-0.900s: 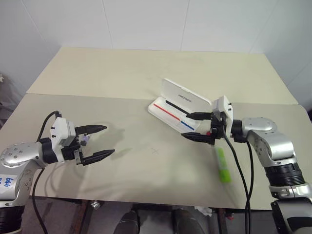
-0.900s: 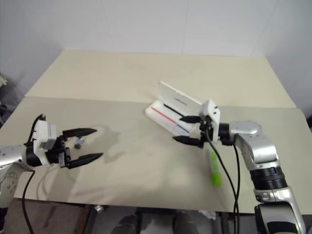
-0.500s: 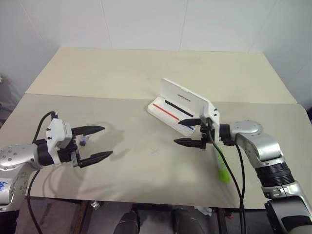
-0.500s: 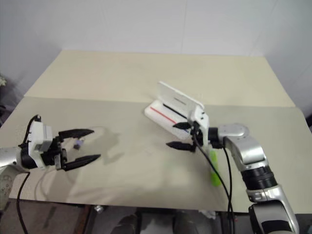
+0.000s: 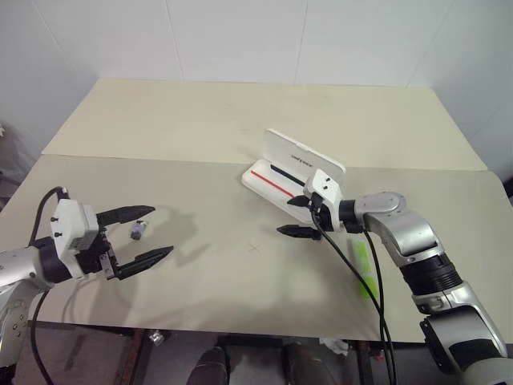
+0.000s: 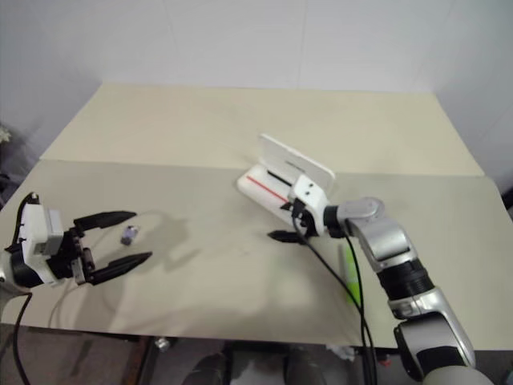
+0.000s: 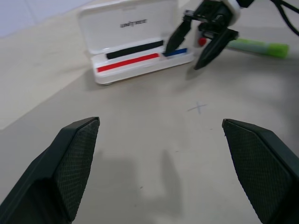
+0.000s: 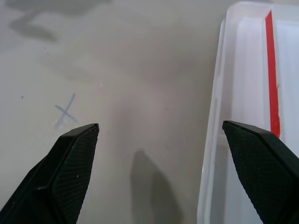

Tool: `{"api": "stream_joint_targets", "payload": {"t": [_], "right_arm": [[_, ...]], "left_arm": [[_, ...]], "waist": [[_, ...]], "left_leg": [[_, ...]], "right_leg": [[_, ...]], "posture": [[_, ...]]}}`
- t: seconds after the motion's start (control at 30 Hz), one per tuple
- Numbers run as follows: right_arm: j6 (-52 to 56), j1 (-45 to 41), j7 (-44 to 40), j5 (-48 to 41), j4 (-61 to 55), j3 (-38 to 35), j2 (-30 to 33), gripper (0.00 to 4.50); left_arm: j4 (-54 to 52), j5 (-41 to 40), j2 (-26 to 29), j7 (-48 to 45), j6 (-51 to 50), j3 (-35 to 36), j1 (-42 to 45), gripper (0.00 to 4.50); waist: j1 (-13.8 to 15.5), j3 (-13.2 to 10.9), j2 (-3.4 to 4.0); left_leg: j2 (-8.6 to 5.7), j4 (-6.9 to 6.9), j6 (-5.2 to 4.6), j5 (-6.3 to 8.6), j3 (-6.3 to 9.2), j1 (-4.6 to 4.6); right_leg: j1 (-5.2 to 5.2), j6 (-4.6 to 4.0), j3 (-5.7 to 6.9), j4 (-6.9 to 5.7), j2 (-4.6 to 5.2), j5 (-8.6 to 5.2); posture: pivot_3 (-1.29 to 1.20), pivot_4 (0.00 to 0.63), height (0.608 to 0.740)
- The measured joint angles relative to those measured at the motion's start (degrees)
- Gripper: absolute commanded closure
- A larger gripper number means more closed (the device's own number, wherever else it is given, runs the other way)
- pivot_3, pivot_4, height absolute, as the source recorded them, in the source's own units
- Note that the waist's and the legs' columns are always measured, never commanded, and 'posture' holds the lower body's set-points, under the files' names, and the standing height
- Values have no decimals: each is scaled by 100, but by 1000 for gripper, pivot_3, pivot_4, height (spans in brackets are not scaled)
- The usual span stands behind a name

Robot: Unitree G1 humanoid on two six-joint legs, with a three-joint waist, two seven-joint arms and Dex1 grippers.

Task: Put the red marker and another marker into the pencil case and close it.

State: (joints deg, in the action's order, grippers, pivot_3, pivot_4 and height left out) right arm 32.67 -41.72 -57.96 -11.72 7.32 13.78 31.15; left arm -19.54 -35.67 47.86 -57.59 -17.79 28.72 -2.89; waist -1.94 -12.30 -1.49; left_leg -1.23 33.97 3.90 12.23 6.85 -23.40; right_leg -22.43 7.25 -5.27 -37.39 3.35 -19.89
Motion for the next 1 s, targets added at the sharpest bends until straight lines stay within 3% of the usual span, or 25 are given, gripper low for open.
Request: {"api": "stream_joint_targets", "payload": {"t": [0.4,0.6,0.77,1.0], "right_arm": [[-410,-312,116,393,703,109,-251,0],[-429,-303,-178,168,687,-45,-248,0],[-460,-141,-583,-127,273,-118,-37,0],[-482,-74,-454,117,326,-114,208,0]], "left_arm": [[-36,0,0,55,7,71,-22,25],[-77,0,0,56,7,276,-132,25],[-110,0,0,73,7,282,-170,25],[-202,-1,0,96,7,280,-170,25]], "waist": [[-10,0,0],[-10,0,0],[-5,0,0],[-17,0,0]], "left_leg": [[0,1,1,0,0,2],[1,0,1,0,0,1],[0,1,0,0,0,1],[1,1,1,0,0,3]], "right_leg": [[2,0,0,-2,-2,0],[1,0,0,-2,-2,0],[2,0,0,-2,0,0],[2,-1,0,-2,-3,-1]], "posture": [[0,150,740],[0,150,740],[0,150,740],[0,150,740]]}}
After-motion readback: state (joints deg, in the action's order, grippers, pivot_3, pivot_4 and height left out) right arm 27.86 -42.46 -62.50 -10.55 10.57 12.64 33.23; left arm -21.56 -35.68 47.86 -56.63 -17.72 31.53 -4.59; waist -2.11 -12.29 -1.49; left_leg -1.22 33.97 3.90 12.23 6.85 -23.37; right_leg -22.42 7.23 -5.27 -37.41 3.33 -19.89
